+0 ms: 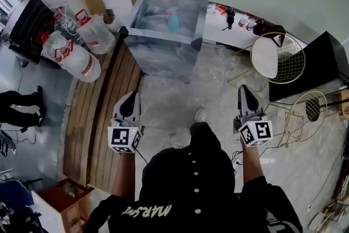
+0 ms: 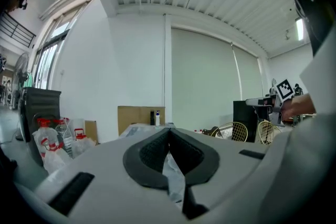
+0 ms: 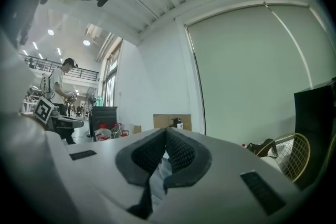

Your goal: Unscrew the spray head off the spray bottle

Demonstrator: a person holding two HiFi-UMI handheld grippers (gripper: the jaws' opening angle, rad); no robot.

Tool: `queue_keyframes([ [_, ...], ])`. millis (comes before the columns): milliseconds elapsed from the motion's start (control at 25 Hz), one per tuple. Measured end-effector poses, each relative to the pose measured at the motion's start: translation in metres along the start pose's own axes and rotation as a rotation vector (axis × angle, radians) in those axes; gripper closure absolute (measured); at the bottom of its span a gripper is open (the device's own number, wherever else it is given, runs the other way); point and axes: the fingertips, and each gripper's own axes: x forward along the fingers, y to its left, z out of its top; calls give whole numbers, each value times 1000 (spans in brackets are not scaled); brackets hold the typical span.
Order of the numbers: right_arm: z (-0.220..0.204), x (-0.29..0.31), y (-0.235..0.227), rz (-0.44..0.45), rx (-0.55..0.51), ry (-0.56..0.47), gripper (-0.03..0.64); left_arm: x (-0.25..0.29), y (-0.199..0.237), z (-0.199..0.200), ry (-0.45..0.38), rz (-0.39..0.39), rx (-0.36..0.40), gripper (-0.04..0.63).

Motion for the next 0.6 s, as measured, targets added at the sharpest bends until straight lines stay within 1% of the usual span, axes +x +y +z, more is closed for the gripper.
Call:
queue_keyframes([
  [200,-8,37,-14,23,15,1,604,31,9,-7,29,17,-4,571],
  [440,-10,100,-49,54,11,12,604,94,20,-3,44,48,-12,571],
  [600,-2,147,-80,75,2,11,604,145,19,13,32,48,-15,571],
])
